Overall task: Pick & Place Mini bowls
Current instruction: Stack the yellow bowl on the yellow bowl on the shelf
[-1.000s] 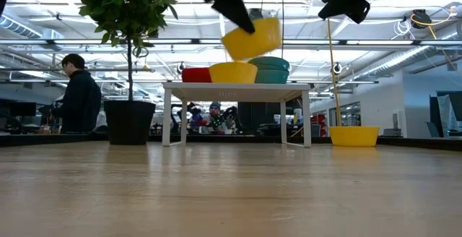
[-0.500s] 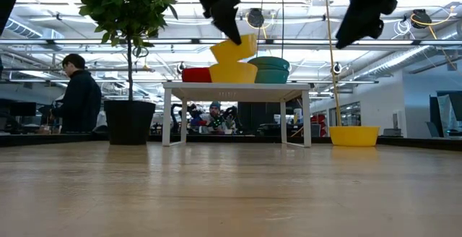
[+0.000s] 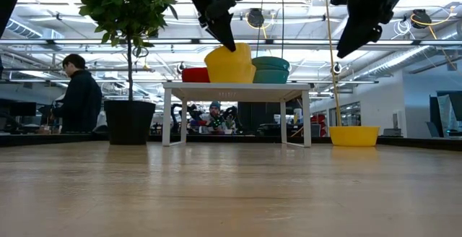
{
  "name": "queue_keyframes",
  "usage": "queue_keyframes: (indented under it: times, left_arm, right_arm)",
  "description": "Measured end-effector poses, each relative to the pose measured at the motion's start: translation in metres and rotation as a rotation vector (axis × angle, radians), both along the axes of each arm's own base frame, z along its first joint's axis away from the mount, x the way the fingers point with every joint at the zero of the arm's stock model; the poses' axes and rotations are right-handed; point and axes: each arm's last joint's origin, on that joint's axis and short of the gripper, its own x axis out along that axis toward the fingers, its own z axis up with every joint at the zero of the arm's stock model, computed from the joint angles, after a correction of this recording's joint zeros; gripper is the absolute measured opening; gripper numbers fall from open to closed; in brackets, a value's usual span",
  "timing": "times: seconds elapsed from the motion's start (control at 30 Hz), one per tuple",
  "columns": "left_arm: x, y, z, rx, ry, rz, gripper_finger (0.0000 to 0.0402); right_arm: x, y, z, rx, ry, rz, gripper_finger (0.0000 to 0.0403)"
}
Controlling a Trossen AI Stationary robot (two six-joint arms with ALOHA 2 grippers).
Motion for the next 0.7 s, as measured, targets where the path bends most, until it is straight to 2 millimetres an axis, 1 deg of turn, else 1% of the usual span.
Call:
queue_keyframes:
  times: [0.2,0.3,0.4,0.53,0.6,0.7]
  left_arm:
    - [0.0,-0.001,0.0,0.0,0.0,-0.004,0.0033]
    - [0.0,-0.001,0.0,-0.004,-0.002,0.002,0.0044]
    - [0.0,-0.001,0.0,-0.023,-0.016,0.029,0.0075]
    - [0.0,-0.001,0.0,-0.019,-0.016,0.037,0.0129]
    - [0.0,-0.001,0.0,-0.019,-0.018,0.037,0.0155]
    - [-0.003,-0.003,0.006,-0.016,-0.034,0.034,0.0183]
  right_arm:
    - [-0.002,-0.01,-0.001,-0.007,0.023,-0.042,0.0141]
    - [-0.003,-0.014,-0.001,-0.014,0.026,-0.056,0.0141]
    - [-0.003,-0.019,-0.001,-0.023,0.03,-0.069,0.0141]
    - [-0.005,-0.027,-0.001,-0.042,0.038,-0.085,0.0142]
    - [-0.005,-0.032,-0.002,-0.05,0.043,-0.114,0.0142]
    - [-0.005,-0.042,-0.004,-0.078,0.067,-0.184,0.0142]
